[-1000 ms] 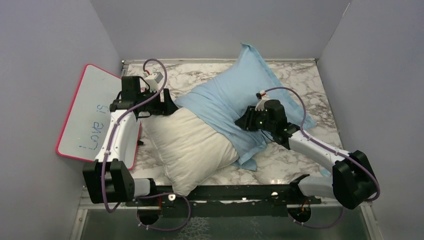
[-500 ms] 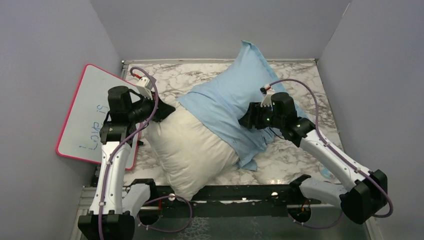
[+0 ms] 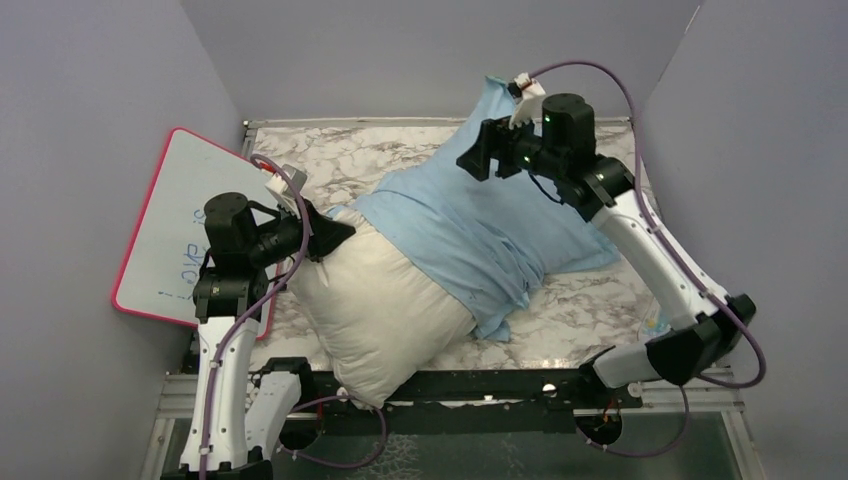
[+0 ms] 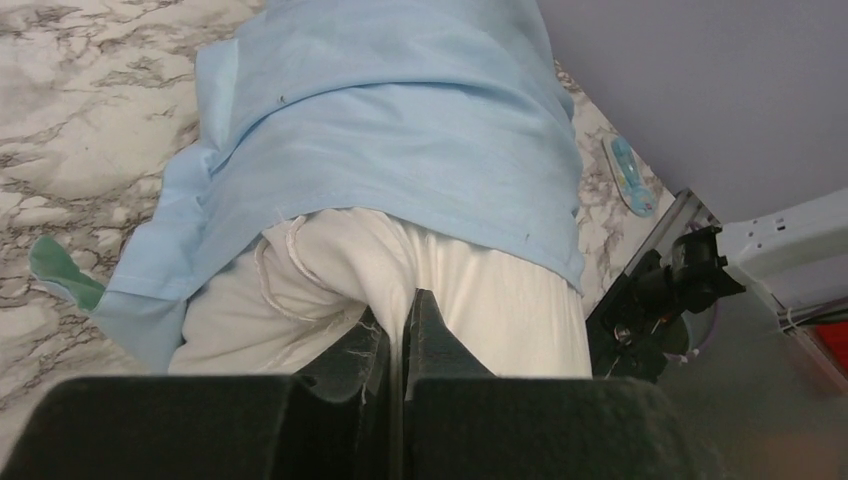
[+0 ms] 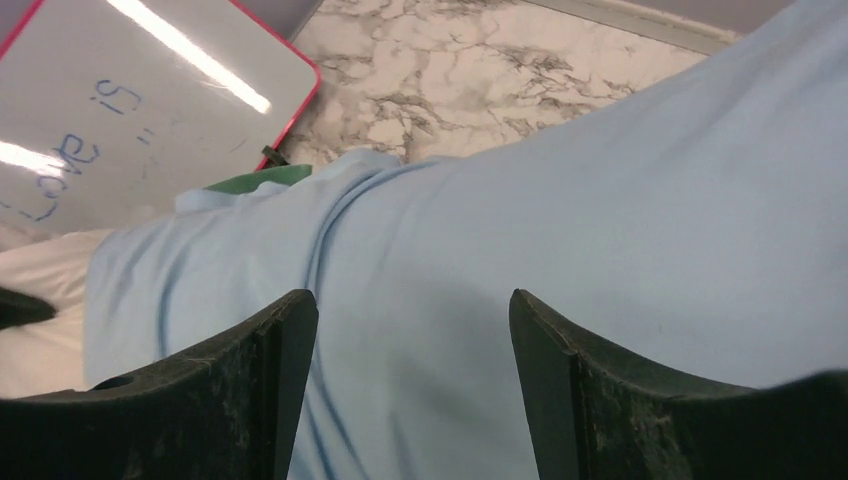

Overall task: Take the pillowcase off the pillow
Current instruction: Remove the pillow from the pillowcase.

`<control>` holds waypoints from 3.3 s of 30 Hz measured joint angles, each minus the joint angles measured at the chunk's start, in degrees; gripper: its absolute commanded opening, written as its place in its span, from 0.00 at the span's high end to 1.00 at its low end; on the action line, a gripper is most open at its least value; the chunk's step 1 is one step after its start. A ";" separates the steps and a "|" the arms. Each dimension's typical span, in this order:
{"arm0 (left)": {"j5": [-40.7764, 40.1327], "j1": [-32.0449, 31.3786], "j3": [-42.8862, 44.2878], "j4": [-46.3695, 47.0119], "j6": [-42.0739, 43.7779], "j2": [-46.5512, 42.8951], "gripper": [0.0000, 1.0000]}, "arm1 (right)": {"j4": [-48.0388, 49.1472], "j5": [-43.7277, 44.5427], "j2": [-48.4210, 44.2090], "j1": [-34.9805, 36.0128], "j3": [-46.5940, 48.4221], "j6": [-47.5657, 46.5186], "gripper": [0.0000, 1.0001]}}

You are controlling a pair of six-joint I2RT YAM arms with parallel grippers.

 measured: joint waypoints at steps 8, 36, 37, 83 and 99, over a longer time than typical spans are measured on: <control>2.97 -0.02 -2.10 1.73 -1.49 -2.64 1.00 | -6.54 0.46 22.82 2.29 20.17 -8.85 0.22; 3.19 -0.07 -3.69 2.56 -3.63 -5.09 1.00 | -4.37 28.92 29.05 1.29 22.16 -22.58 0.99; 3.15 -0.07 -3.72 2.49 -3.65 -5.11 1.00 | -4.55 30.40 29.86 0.11 23.32 -22.34 0.99; 1.05 -0.35 -3.63 2.01 -2.71 -4.57 1.00 | -8.15 26.64 30.45 -2.32 24.79 -14.03 0.99; 0.79 -0.44 -2.99 -0.07 -1.40 -4.50 1.00 | -11.34 8.24 25.97 -5.53 26.95 -12.66 0.26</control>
